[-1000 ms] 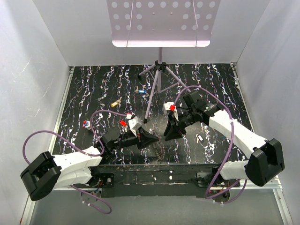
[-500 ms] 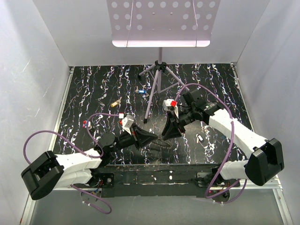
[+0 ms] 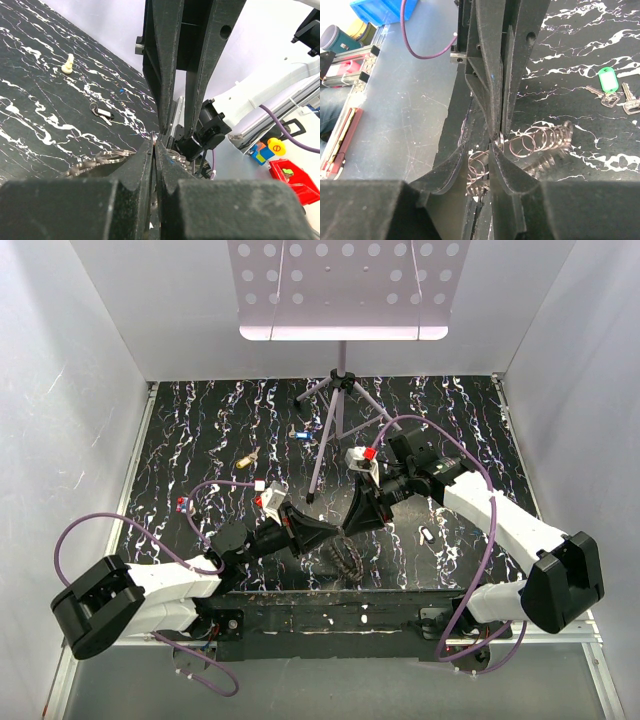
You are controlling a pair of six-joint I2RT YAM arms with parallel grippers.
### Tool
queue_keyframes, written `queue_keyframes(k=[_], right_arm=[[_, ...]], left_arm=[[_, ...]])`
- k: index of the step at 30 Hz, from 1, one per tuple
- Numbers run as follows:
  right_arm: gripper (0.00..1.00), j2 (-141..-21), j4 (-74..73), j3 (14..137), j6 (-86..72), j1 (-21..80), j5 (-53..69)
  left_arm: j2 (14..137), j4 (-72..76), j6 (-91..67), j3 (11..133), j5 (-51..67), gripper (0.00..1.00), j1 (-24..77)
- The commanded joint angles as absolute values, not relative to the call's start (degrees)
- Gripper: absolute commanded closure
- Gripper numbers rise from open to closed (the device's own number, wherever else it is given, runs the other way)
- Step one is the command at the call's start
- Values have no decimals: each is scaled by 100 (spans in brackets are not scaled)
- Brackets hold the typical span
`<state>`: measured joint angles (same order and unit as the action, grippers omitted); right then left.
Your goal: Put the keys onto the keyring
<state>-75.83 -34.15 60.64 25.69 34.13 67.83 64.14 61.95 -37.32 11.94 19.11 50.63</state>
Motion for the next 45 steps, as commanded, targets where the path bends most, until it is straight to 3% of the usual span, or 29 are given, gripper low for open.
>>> queue_keyframes(k=[1,18,24,27,29,38,45], right_arm=[[71,-7620,-3112,6135,2347,3410,7005],[74,-7655,-2822,6012,1995,3419,6952],[84,-7682,-2725,5959,1855,3419,7066],[96,-7673,-2707,5977,1846,3419,7102],[98,-7673,-2716,5968,1837,3419,7119],[82,-7717,-2698,5959,1775,3419,6961],[85,-7726,-2549,5924,1574,3428,6996]], left_arm=[[6416,6592,-3823,1274,1784,100,5062],[6425,6750,-3929,1195,1617,100,5062],[6442,6715,-3946,1204,1564,100,5062],[6442,6671,-3938,1213,1529,100,5063],[6434,6662,-3938,1213,1512,100,5062],[6320,6609,-3946,1178,1406,100,5062],[6319,6688,-4025,1151,1389,100,5062]])
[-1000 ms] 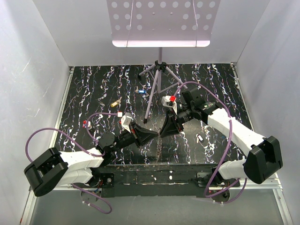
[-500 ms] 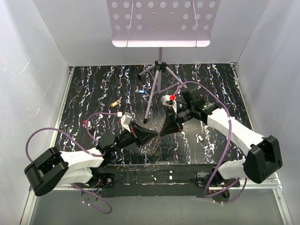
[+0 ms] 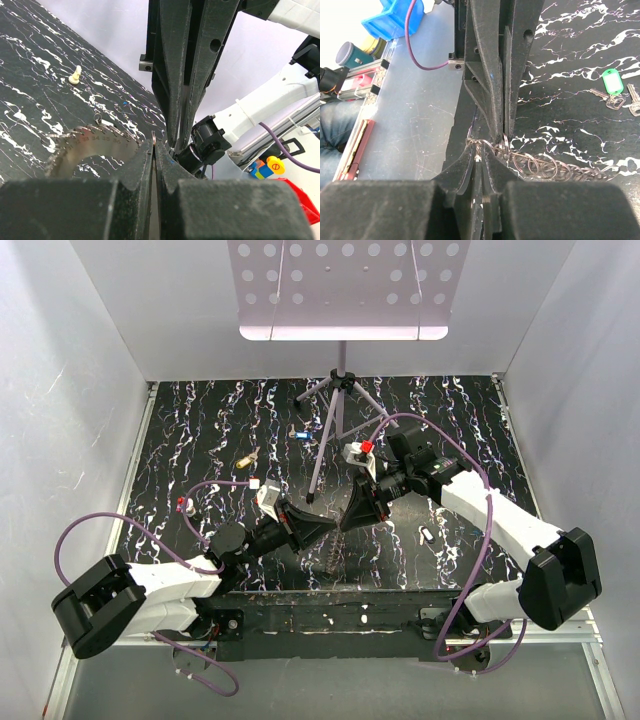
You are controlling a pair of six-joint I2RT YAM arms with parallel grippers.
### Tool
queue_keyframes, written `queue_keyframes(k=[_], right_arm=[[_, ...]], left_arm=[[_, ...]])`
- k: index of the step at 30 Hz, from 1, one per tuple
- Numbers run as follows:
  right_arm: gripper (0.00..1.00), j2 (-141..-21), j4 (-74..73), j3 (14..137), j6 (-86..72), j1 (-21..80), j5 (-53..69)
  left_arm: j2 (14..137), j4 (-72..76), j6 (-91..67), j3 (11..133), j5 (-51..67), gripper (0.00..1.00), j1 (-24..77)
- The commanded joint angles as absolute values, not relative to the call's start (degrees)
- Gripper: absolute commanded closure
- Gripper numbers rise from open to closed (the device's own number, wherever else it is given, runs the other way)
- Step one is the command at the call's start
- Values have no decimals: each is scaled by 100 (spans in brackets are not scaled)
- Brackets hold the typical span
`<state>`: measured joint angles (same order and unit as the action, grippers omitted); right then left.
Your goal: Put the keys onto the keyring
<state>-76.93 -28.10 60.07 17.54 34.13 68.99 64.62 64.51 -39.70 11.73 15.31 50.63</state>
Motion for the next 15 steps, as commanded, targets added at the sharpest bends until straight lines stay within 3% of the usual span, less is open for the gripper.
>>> queue_keyframes(k=[1,3,9,11,15], right_arm=[[87,-7734,-2514,5924,1530,3419,7031],[98,-7743,-2409,5906,1372,3428,7110],[99,-7778,-1960,5810,687,3428,7216],[87,-7778,-1820,5792,441,3419,7225],[75,-7726,-1276,5722,-384,3226,7505]], left_arm=[[6337,6697,-4051,1169,1389,100,5062],[6337,6697,-4096,1186,1371,100,5062],[6205,6566,-4298,1187,1248,100,5062],[6091,6460,-4324,1178,1213,100,5054],[5924,6285,-4429,1125,1116,100,5062]])
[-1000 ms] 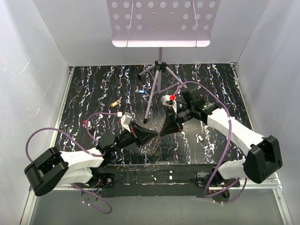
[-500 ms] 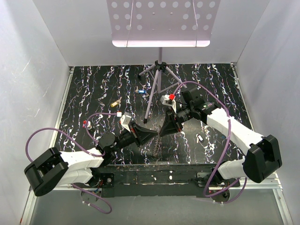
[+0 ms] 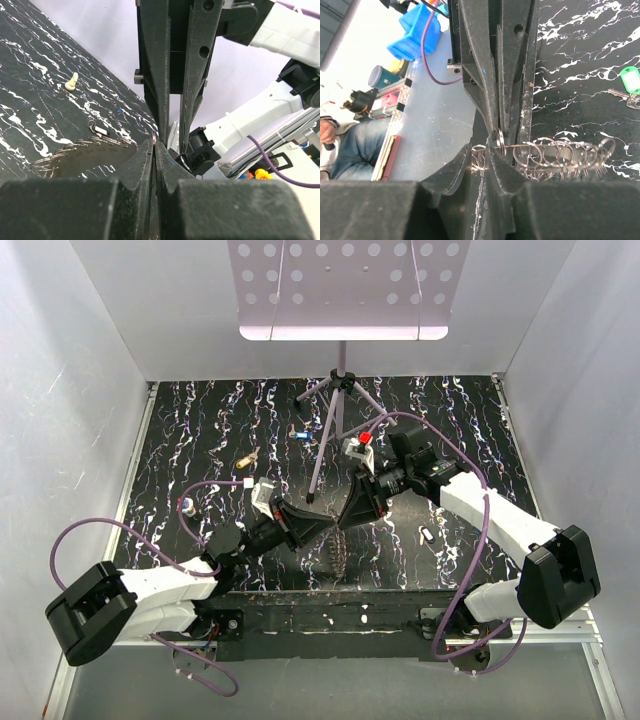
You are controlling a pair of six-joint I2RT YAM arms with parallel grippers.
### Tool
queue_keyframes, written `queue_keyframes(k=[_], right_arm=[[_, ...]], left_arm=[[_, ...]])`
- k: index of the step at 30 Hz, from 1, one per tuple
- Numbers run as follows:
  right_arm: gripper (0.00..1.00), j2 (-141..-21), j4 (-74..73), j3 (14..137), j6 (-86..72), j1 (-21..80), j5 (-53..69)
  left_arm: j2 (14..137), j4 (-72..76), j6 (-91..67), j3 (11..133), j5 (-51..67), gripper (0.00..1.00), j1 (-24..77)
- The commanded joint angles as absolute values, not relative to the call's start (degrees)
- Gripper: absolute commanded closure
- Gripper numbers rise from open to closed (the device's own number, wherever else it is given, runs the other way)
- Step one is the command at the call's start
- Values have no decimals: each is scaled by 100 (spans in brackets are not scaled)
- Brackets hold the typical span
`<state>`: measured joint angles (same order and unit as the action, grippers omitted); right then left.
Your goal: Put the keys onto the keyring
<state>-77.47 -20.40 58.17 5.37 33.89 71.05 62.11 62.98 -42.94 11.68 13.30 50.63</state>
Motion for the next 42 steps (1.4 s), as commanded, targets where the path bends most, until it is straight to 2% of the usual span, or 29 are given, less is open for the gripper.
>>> queue_keyframes(k=[1,24,34,42], right_arm=[[73,-7691,-1170,5696,-578,3165,7541],[68,-7752,-1037,5642,-712,3190,6820],[76,-7822,-1046,5651,-659,3296,6882],[70,-7866,-1169,5713,-571,3313,6776]], left_arm=[[5880,6223,-4464,1134,1108,100,5062],[6091,6548,-4781,1134,958,100,5062],[6205,6609,-4790,1187,949,100,5062],[6170,6618,-4781,1187,958,100,5062]])
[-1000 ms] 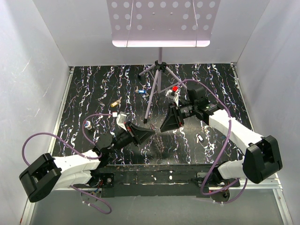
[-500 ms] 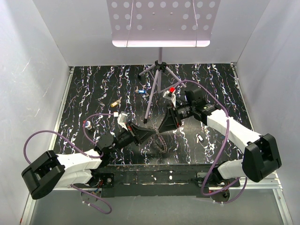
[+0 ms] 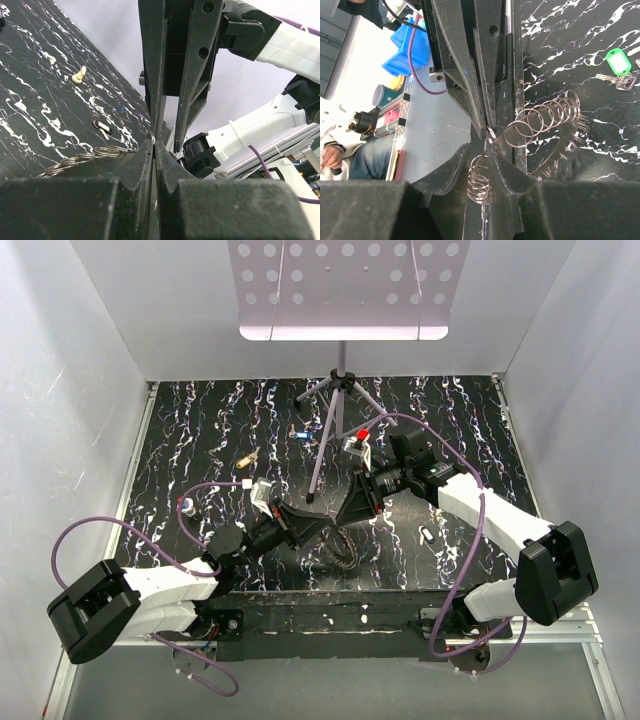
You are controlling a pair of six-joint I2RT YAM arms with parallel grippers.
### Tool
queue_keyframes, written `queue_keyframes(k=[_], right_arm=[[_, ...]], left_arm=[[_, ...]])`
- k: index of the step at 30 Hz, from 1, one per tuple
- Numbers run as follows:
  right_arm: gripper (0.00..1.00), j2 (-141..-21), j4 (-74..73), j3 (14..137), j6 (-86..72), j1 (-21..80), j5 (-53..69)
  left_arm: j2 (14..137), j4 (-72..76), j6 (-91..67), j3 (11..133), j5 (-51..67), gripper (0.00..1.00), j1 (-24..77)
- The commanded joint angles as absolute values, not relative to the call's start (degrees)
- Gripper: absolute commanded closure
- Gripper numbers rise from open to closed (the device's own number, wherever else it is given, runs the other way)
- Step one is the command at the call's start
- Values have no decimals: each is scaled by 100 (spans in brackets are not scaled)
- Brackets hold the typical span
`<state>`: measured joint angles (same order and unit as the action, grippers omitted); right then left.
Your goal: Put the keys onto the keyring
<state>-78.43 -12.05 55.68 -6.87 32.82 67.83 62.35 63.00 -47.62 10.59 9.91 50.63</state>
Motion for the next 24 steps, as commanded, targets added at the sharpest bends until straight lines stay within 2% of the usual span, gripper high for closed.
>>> queue_keyframes(k=[1,11,24], right_arm=[[70,-7858,-1169,5713,-554,3313,6768],[64,-7673,-1441,5783,-211,3103,6785],[65,-7857,-1248,5827,-448,3182,6978]], left_arm=[[6170,6627,-4781,1187,949,100,5062],[6038,6565,-4746,1116,879,100,5062],[6275,6803,-4834,1204,1019,100,5062]])
